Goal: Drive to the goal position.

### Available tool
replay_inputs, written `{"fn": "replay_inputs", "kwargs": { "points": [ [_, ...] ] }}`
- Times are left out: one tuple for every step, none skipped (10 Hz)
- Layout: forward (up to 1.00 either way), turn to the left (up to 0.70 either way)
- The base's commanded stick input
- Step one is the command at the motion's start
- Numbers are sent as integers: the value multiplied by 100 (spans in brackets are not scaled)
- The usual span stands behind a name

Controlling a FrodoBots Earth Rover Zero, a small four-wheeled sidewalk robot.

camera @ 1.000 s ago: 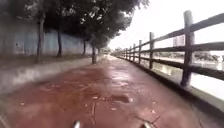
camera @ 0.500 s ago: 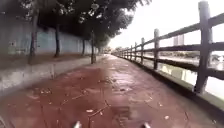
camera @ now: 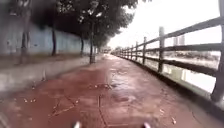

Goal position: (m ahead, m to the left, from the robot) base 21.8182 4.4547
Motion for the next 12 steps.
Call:
{"fn": "replay_inputs", "kwargs": {
  "points": [
    [70, 0],
    [70, 0],
    [70, 0],
    [70, 0],
    [70, 0],
    [70, 0],
    [70, 0],
    [70, 0],
    [70, 0],
    [70, 0],
    [70, 0],
    [70, 0]
  ]
}}
